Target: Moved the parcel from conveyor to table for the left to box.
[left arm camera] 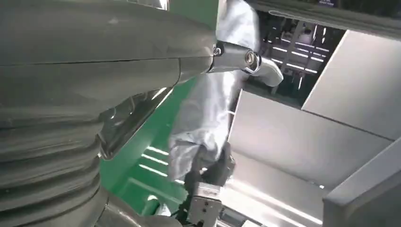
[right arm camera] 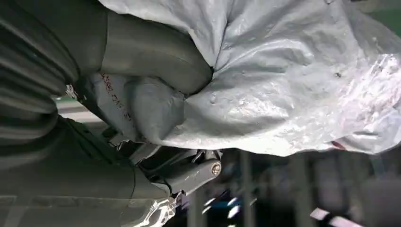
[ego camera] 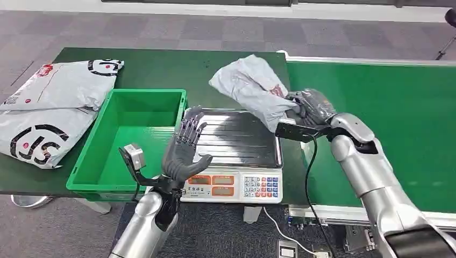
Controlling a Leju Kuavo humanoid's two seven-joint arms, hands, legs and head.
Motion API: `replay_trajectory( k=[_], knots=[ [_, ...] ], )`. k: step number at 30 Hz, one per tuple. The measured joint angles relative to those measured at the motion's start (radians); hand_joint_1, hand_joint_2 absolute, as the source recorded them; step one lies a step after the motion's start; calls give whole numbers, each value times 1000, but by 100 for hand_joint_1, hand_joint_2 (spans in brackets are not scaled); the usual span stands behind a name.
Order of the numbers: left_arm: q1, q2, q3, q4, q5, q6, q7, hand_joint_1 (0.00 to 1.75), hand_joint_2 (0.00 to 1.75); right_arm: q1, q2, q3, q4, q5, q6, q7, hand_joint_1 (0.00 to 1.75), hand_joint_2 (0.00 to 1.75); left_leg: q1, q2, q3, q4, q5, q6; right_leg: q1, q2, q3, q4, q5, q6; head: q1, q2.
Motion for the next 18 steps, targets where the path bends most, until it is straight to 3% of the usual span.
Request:
replay_trajectory(
  k=[6, 18],
  knots=[
    [0, 3, 0, 3, 10, 2, 3, 0, 175, -106, 26, 152, 149, -120, 107, -75, 175, 175, 0, -1, 0, 0, 0, 0, 0, 0, 0, 0, 0, 0, 0, 0],
    [1, 8, 0, 3, 5, -1, 16, 0, 175, -138, 32, 360, 230, -287, 277, -112, 175, 175, 0, -1, 0, 0, 0, 0, 0, 0, 0, 0, 0, 0, 0, 0]
  ],
)
